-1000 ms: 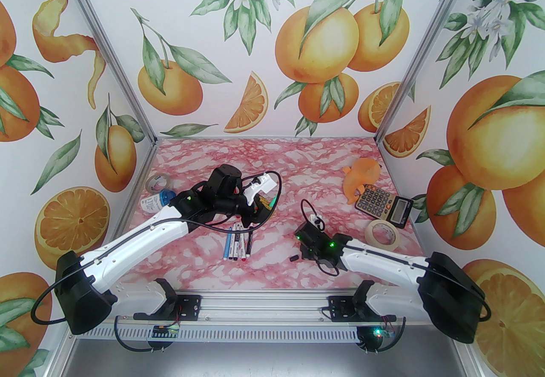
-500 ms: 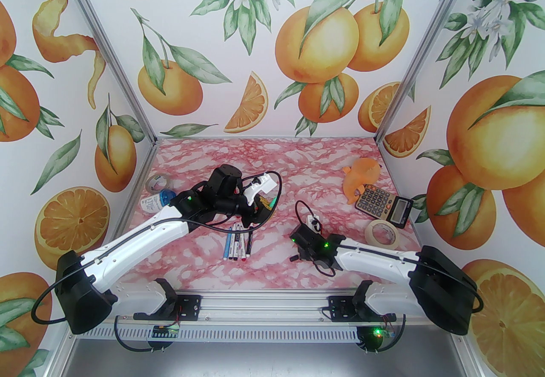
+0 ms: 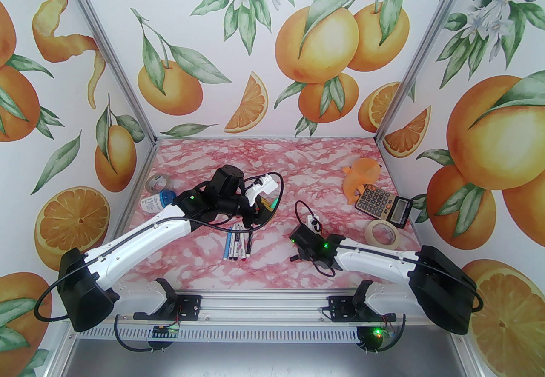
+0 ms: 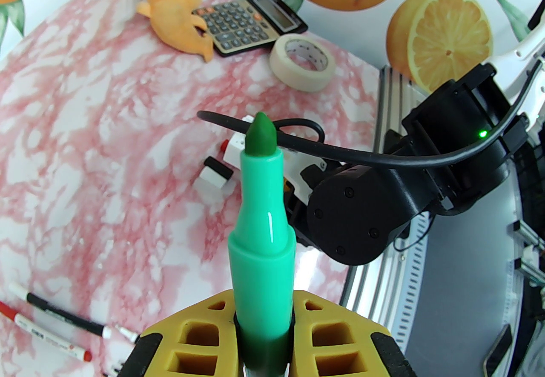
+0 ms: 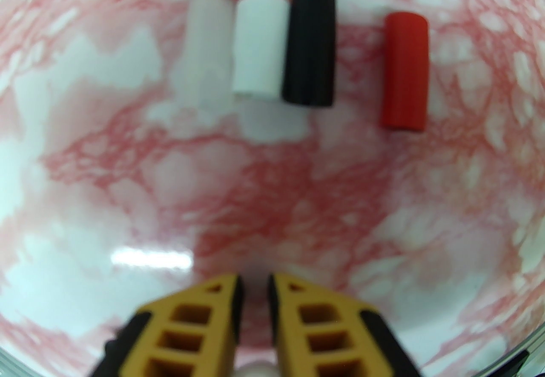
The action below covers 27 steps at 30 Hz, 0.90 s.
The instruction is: Open the pen caps
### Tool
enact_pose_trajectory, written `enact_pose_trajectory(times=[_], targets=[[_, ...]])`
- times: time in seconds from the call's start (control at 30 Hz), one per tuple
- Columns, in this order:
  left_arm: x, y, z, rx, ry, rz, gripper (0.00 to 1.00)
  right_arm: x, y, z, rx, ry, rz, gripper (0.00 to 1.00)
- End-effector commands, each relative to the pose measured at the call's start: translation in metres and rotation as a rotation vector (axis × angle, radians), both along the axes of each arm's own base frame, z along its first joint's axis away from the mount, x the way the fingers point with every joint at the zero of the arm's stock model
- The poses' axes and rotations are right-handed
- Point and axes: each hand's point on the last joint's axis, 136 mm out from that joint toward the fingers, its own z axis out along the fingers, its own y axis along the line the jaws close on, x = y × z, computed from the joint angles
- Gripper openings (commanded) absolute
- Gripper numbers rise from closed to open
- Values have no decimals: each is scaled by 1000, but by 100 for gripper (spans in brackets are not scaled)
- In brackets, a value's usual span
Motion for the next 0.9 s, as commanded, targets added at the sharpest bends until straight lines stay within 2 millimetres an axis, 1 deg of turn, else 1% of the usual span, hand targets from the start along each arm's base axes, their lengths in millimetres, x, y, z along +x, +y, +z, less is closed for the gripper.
enact_pose_trajectory(times=[0.0,0.27,0.4,0.67,0.87], targets=[[-3,-3,3,-9,8,-15,11,4,-1,-6,-1,-19,-20,22],[-3,-3,3,-8,9,-16,11,6,-3,-1,-16,-28,-20,23],[-4,-4,2,-7,11,-18,11,7,-5,5,-27,-41,-17,24],[-3,-4,1,-4,12,-16,11,13,-3,29,-16,-84,-1,26],[-1,-3,0,0,18,0,11,16,6,60,33,-151,44,31]])
